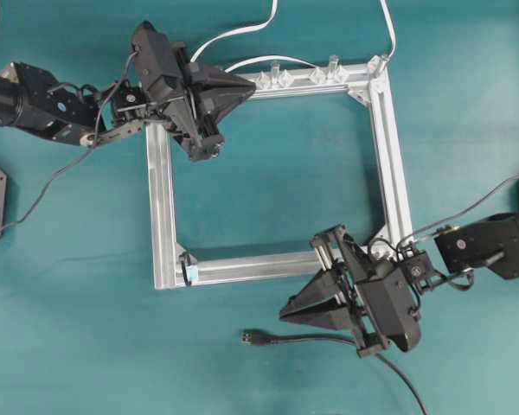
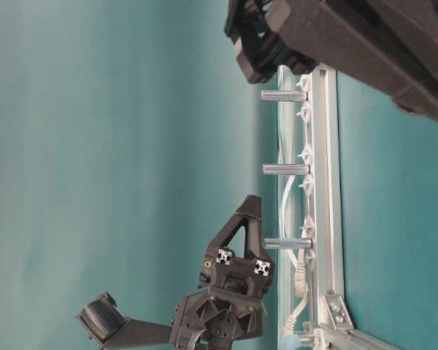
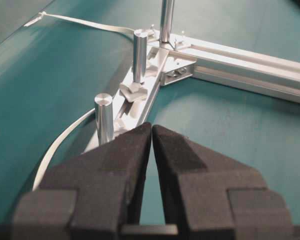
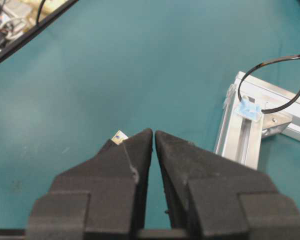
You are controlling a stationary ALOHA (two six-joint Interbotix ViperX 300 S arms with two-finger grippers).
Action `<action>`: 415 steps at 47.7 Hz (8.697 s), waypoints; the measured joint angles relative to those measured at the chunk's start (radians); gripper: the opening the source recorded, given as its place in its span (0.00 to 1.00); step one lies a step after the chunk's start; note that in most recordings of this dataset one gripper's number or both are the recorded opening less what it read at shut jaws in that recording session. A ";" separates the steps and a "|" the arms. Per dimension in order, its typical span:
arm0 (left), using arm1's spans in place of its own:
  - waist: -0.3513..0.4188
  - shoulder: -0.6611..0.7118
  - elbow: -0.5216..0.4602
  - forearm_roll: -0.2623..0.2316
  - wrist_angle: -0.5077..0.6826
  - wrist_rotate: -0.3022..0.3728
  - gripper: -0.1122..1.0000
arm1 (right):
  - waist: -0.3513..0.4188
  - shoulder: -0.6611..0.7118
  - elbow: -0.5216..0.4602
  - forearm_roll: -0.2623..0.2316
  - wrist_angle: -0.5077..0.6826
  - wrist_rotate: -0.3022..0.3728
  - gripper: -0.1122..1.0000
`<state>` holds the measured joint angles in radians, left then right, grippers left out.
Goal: Insert the wire through the string loop located on the left side.
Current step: 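Open both grippers and move the right gripper toward the black USB cable, then lower the right gripper and grasp the USB cable just behind the plug, then lift the USB plug with the right gripper and carry it toward the frame, then push the USB plug through the black zip-tie loop with the right gripper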
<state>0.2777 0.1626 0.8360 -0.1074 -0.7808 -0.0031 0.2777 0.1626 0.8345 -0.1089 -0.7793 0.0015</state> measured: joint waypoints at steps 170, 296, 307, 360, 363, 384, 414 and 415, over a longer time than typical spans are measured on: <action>-0.017 -0.262 0.038 0.043 0.426 0.003 0.73 | 0.202 0.212 -0.121 0.561 0.153 -0.106 0.83; -0.080 -0.373 0.091 0.044 0.499 0.005 0.73 | 0.124 -0.018 -0.140 0.566 0.442 -0.186 0.19; -0.086 -0.379 0.094 0.044 0.514 0.005 0.73 | 0.112 -0.020 -0.140 0.566 0.449 -0.196 0.19; -0.249 -0.532 0.224 0.043 0.604 0.003 0.73 | -0.075 -0.055 -0.138 0.383 0.581 -0.201 0.19; -0.256 -0.545 0.233 0.044 0.617 0.003 0.72 | -0.077 -0.055 -0.138 0.382 0.581 -0.201 0.19; -0.262 -0.634 0.287 0.044 0.626 0.003 0.72 | -0.078 -0.055 -0.138 0.380 0.583 -0.201 0.19; -0.279 -0.640 0.288 0.043 0.643 0.003 0.72 | -0.078 -0.055 -0.138 0.380 0.583 -0.201 0.19; -0.278 -0.640 0.288 0.044 0.641 0.003 0.72 | -0.078 -0.055 -0.138 0.380 0.583 -0.201 0.19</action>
<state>0.0000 -0.4771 1.1244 -0.0629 -0.1396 0.0000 0.1994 0.1074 0.6964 0.2715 -0.1963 -0.1994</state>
